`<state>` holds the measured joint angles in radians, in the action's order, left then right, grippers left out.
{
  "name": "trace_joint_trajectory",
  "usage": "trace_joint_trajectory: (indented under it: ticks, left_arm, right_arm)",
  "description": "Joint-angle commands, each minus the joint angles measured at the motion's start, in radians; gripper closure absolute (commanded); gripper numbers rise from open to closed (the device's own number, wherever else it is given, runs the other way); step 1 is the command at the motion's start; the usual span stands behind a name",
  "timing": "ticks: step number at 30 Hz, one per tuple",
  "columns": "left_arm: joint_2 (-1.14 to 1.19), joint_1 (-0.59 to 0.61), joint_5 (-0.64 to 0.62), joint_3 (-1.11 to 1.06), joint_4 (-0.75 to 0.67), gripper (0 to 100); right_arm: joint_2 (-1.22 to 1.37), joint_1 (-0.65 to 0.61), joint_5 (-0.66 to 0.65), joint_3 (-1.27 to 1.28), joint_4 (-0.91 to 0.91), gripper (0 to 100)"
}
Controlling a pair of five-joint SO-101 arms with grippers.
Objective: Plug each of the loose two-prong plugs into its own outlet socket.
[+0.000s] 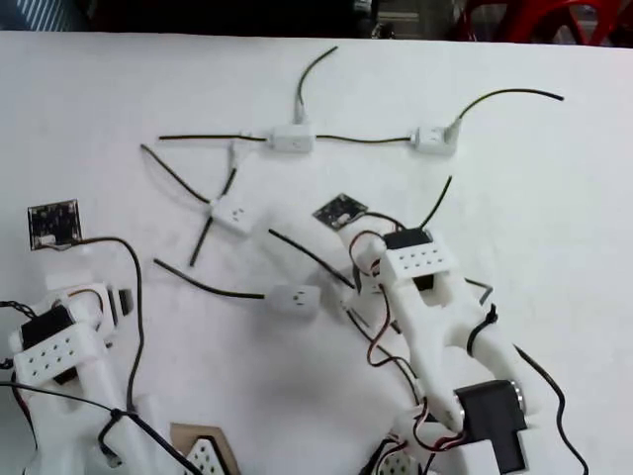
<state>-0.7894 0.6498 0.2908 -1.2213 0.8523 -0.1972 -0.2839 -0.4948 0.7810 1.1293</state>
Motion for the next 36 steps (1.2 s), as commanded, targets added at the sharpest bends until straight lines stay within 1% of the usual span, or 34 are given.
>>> trace_joint_trajectory:
  ticks: [1,4,7,9,16,20,24,31,32,33,36]
  left_arm:
    - [-0.03,0.007,0.009,0.003,-0.018,75]
    - [-0.03,0.007,0.009,0.003,-0.018,75]
    - [-0.03,0.007,0.009,0.003,-0.018,75]
    - [-0.03,0.007,0.009,0.003,-0.018,75]
    - [-0.03,0.007,0.009,0.003,-0.018,75]
    - [-0.03,0.007,0.009,0.003,-0.018,75]
    - [-0.03,0.007,0.009,0.003,-0.018,75]
    - [-0.03,0.007,0.009,0.003,-0.018,75]
    - [-0.03,0.007,0.009,0.003,-0.018,75]
    - [-0.03,0.007,0.009,0.003,-0.018,75]
    - [-0.03,0.007,0.009,0.003,-0.018,75]
  right_arm:
    - [0.033,0.012,-0.002,-0.006,-0.016,89.4]
    - [0.09,0.013,-0.002,-0.031,-0.018,90.6]
    - [0.136,0.013,-0.021,-0.066,-0.018,96.5]
    - [0.151,0.015,-0.048,-0.077,-0.016,98.2]
    - [0.108,0.039,-0.057,-0.077,0.015,96.9]
    - [0.074,0.033,-0.057,-0.077,0.076,90.6]
    - [0.058,0.039,-0.058,-0.077,0.077,93.7]
    - [0.062,0.039,-0.058,-0.077,0.076,95.0]
    - [0.062,0.039,-0.058,-0.077,0.076,96.4]
    - [0.056,0.039,-0.066,-0.077,0.076,98.3]
    - [0.019,0.047,-0.112,-0.095,0.094,98.3]
